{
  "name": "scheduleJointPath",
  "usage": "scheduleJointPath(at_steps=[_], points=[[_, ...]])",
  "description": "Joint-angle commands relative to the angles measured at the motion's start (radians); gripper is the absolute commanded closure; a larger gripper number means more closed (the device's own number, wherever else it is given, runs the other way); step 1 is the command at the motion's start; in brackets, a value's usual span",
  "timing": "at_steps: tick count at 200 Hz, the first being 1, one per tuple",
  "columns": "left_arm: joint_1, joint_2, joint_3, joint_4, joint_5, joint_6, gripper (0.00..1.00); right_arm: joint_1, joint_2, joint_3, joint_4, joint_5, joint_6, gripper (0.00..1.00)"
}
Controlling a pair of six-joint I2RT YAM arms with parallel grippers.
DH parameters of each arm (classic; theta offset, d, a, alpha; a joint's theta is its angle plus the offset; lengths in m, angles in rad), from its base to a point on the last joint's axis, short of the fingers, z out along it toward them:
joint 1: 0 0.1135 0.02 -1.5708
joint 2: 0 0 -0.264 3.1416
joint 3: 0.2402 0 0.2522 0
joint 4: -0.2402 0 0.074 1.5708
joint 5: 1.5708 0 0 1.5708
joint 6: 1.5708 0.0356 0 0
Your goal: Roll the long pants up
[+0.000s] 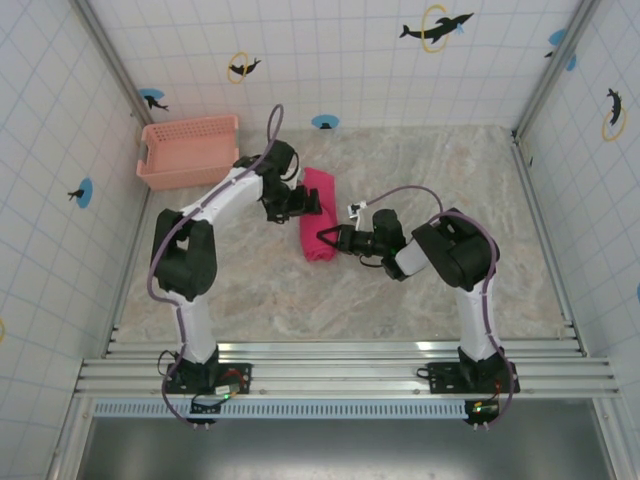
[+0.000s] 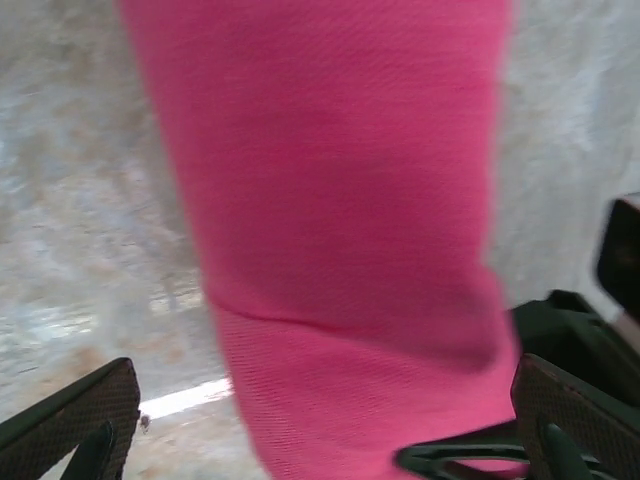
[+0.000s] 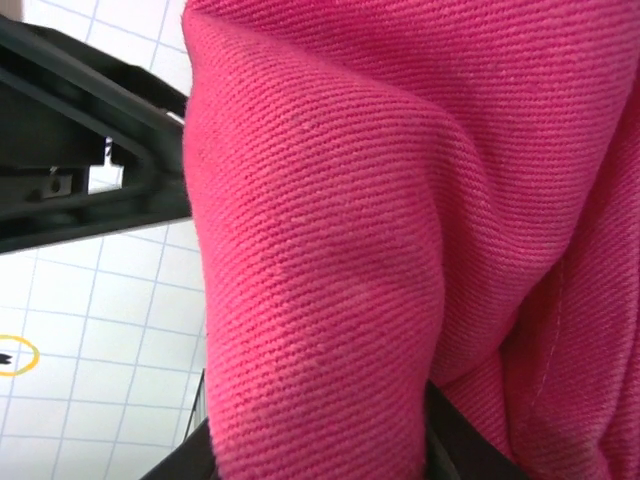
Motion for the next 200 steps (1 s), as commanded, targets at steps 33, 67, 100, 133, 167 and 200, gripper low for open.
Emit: scheduleJointPath(at_steps=[33,67,100,133,167,200], points=[[-0.045,0.175,0.186,0.038,-0.036,-0.088,0.03,0.018,0.100,-0.038,-0.343,0.026,-0.026,0.84],[-0.071,0.362,0.412,-0.227,-0.204,-0.057,0.03,0.024,0.113,-0.038,-0.320,0.017,-0.019,0.84],[-0.074,0.467,0.509,-0.422,-0.328,-0.031,0.02,0.030,0.145,-0.035,-0.263,0.007,0.013,0.84],[-0.072,0.447,0.481,-0.470,-0.412,0.003,0.02,0.041,0.160,-0.015,-0.259,0.004,0.018,0.85],[-0.074,0.546,0.559,-0.537,-0.361,0.013,0.02,0.057,0.168,0.011,-0.247,-0.004,0.033,0.84],[-0.086,0.645,0.618,-0.558,-0.338,0.001,0.02,0.067,0.210,0.012,-0.194,-0.007,0.066,0.85]])
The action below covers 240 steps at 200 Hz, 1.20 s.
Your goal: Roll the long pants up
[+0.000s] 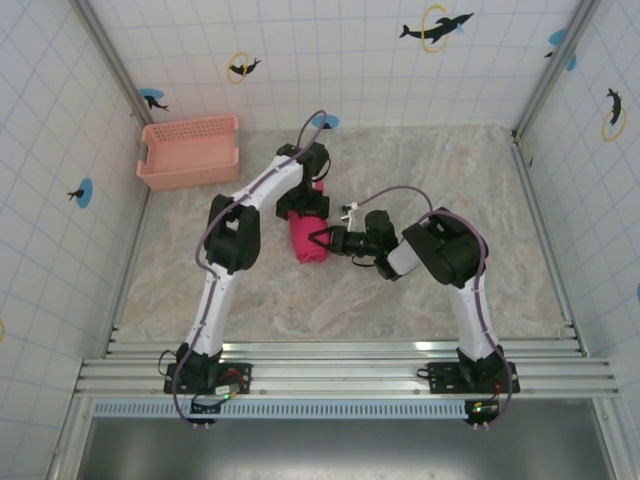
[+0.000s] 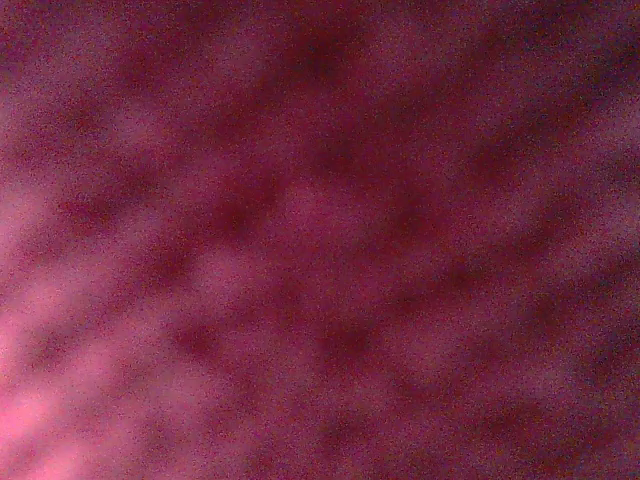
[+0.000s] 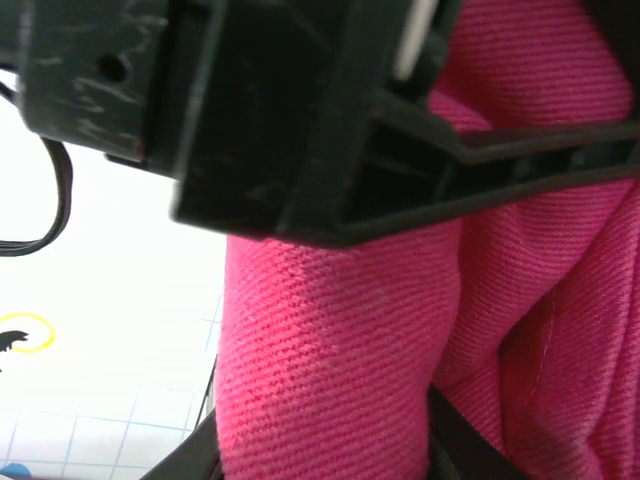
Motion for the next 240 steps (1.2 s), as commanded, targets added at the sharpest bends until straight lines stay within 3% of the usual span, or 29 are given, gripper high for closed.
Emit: scheduleJointPath(at_steps=[1,22,32,40,49,52,85,89,99,112,125,141,174,190,217,240], points=[[-0.012,0.129,-0.006,-0.085,0.006,0.019,0.02,0.033,0.126,-0.051,-0.267,0.017,0.024,0.85],[-0.012,0.154,-0.035,-0.070,0.030,0.010,0.05,0.036,0.155,-0.068,-0.144,0.013,0.098,0.85],[-0.012,0.153,-0.060,-0.052,0.046,0.004,0.15,0.037,0.178,-0.075,-0.069,0.012,0.142,0.85],[-0.011,0.147,-0.081,-0.035,0.049,0.000,0.40,0.038,0.193,-0.076,-0.040,0.009,0.159,0.85],[-0.010,0.135,-0.105,-0.021,0.042,-0.019,0.90,0.040,0.200,-0.082,-0.032,0.013,0.162,0.85],[-0.009,0.132,-0.112,-0.018,0.035,-0.025,1.00,0.041,0.199,-0.085,-0.029,0.015,0.161,0.85],[0.016,0.109,-0.136,0.001,0.042,-0.053,1.00,0.041,0.133,-0.153,-0.019,0.058,0.125,0.86],[0.021,0.104,-0.137,0.004,0.040,-0.056,1.00,0.041,0.112,-0.168,-0.032,0.066,0.114,0.81],[0.033,0.093,-0.139,0.014,0.038,-0.065,1.00,0.037,0.042,-0.206,-0.073,0.097,0.065,0.57],[0.052,0.080,-0.129,0.022,0.032,-0.073,1.00,0.033,-0.057,-0.253,-0.174,0.128,-0.017,0.52],[0.076,0.068,-0.108,0.016,0.029,-0.079,1.00,0.027,-0.178,-0.315,-0.278,0.189,-0.093,0.30],[0.110,0.044,-0.093,0.023,0.028,-0.091,1.00,0.021,-0.366,-0.384,-0.460,0.295,-0.208,0.20],[0.177,-0.003,-0.017,0.013,0.005,-0.106,1.00,0.026,-0.849,-0.389,-1.063,0.574,-0.480,0.13],[0.209,-0.042,0.012,0.029,-0.011,-0.135,1.00,0.021,-1.036,-0.362,-1.261,0.649,-0.561,0.10],[0.255,-0.137,0.045,0.123,-0.016,-0.209,1.00,-0.002,-1.213,-0.341,-1.460,0.701,-0.601,0.10],[0.276,-0.168,0.153,0.137,-0.075,-0.231,1.00,-0.001,-1.276,-0.379,-1.513,0.727,-0.584,0.11]])
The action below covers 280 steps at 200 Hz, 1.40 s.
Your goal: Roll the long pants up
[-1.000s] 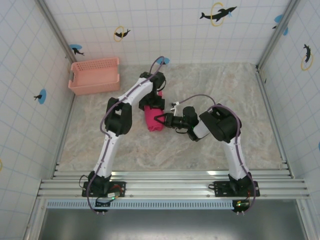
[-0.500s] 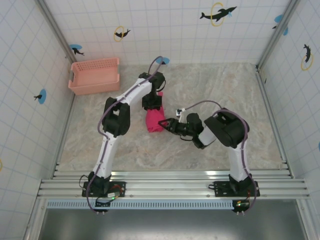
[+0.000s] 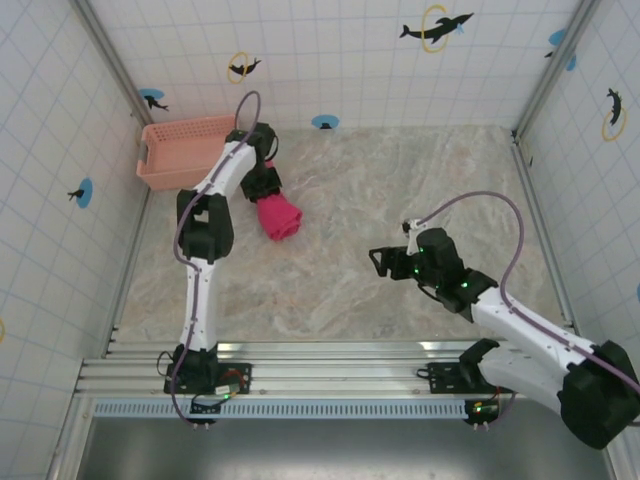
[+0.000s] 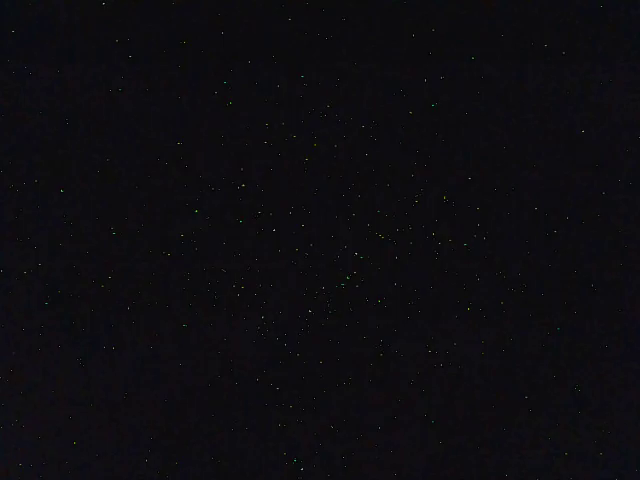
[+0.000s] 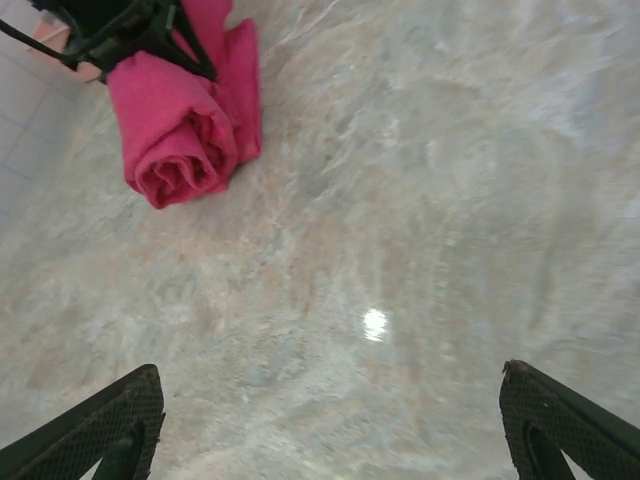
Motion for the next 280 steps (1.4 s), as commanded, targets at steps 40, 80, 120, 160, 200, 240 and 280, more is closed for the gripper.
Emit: scheduleJointPath(at_steps=[40,80,120,160,200,240,280], points=[[0.038,-0.161,0.298,0.128,-0.095,-0.089,1.00,0.000,-0.088,-0.113,-0.294,0.125,-0.024,0.11],[0.037,-0.171,0.317,0.132,-0.042,-0.107,1.00,-0.017,-0.117,-0.144,-0.295,0.151,-0.020,0.12],[0.033,-0.187,0.083,0.196,-0.032,-0.082,1.00,-0.028,-0.074,-0.086,-0.318,0.138,-0.079,0.11],[0.033,-0.218,0.093,0.232,-0.125,-0.144,1.00,-0.031,-0.054,-0.081,-0.302,0.103,-0.087,0.12],[0.051,-0.237,0.191,0.282,-0.150,-0.241,1.00,-0.031,-0.065,-0.102,-0.298,0.109,-0.082,0.13],[0.084,-0.286,0.195,0.355,-0.224,-0.290,1.00,-0.032,-0.042,-0.100,-0.276,0.099,-0.074,0.13],[0.189,-0.298,0.159,0.406,-0.256,-0.337,1.00,-0.028,0.030,-0.061,-0.192,0.038,-0.095,0.14]])
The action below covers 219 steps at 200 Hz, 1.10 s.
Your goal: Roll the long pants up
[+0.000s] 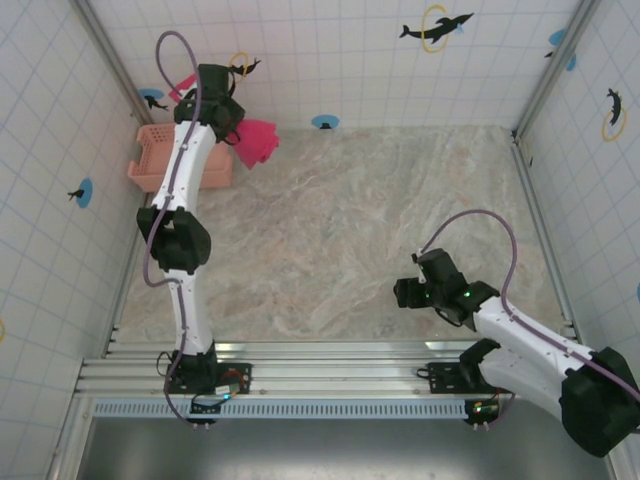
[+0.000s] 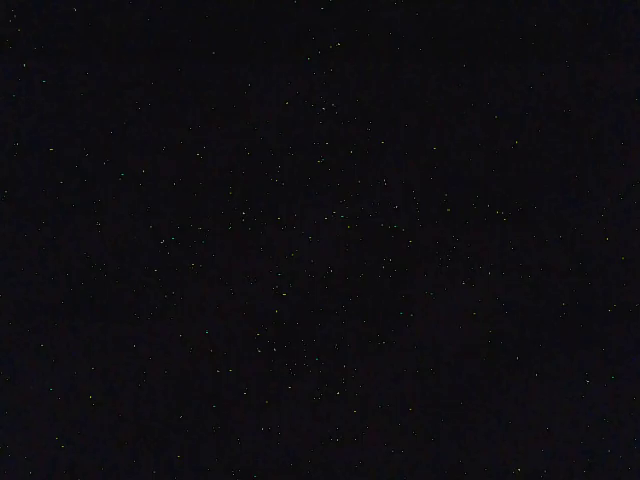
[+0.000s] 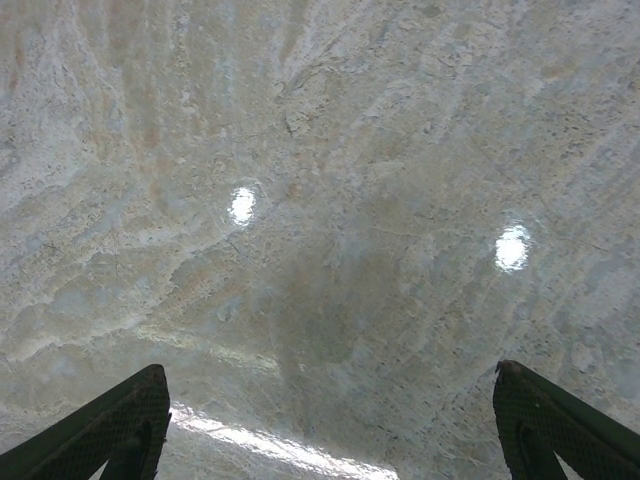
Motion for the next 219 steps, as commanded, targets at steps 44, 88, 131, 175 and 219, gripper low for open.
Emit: scheduleJointPath(at_steps=[44,88,131,175,219], points=[[0.189,-0.005,0.057,0.187,-0.047,-0.117,1.00,0.025,0.149,0.132,0.097,-0.075,-0.053,0.15],[0.257,0.128,0.051,0.284,0.057,-0.171,1.00,0.066,0.290,0.217,0.125,-0.095,-0.073,0.16],[0.278,0.290,-0.005,0.406,0.182,-0.216,1.00,0.116,0.407,0.288,0.152,-0.099,-0.071,0.17],[0.290,0.384,-0.040,0.317,0.201,-0.213,1.00,0.155,0.505,0.336,0.187,-0.089,-0.046,0.18],[0.305,0.401,-0.082,0.157,0.171,-0.125,0.69,0.201,0.562,0.353,0.234,-0.065,-0.012,0.18]])
